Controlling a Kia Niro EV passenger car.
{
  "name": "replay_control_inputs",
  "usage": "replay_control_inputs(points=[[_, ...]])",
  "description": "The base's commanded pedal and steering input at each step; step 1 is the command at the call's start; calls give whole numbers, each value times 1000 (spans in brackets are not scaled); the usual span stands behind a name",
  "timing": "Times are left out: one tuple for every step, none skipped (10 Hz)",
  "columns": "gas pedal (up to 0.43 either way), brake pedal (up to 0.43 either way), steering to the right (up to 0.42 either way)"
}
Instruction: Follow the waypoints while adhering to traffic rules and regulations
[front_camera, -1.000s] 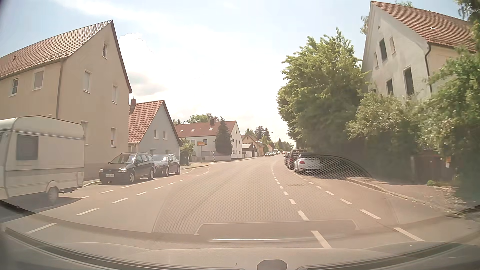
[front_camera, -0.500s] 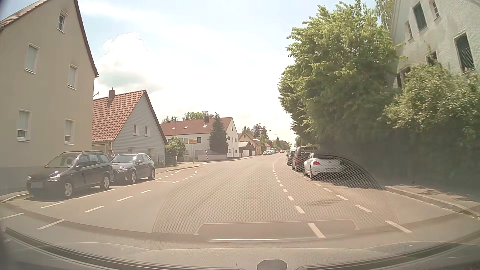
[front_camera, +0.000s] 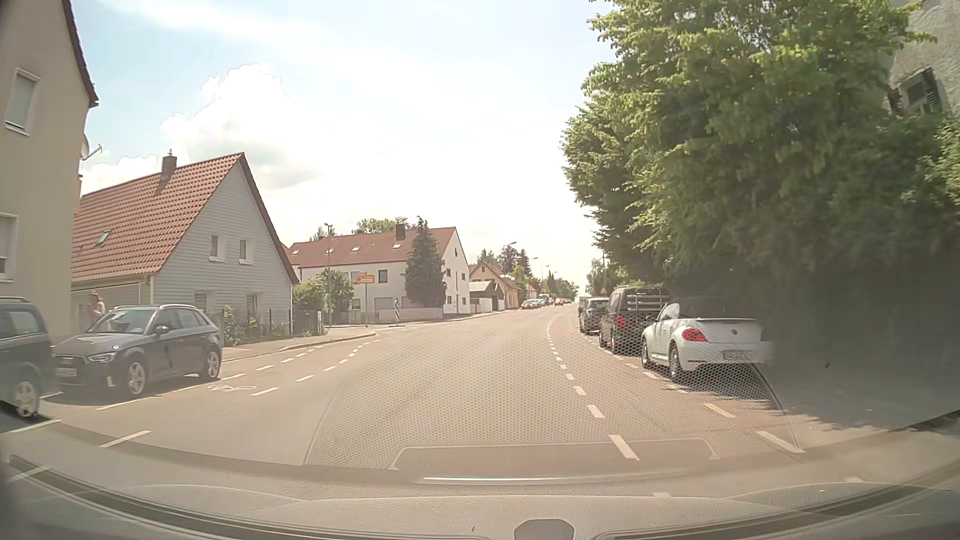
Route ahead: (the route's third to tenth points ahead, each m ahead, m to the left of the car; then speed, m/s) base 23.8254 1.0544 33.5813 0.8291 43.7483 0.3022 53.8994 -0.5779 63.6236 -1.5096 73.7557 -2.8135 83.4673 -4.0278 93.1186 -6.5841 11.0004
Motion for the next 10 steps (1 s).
replay_control_inputs(points=[[138, 0, 5], [138, 0, 5], [138, 0, 5], [138, 0, 5], [138, 0, 5], [138, 0, 5], [138, 0, 4], [138, 0, 4], [138, 0, 4], [138, 0, 5]])
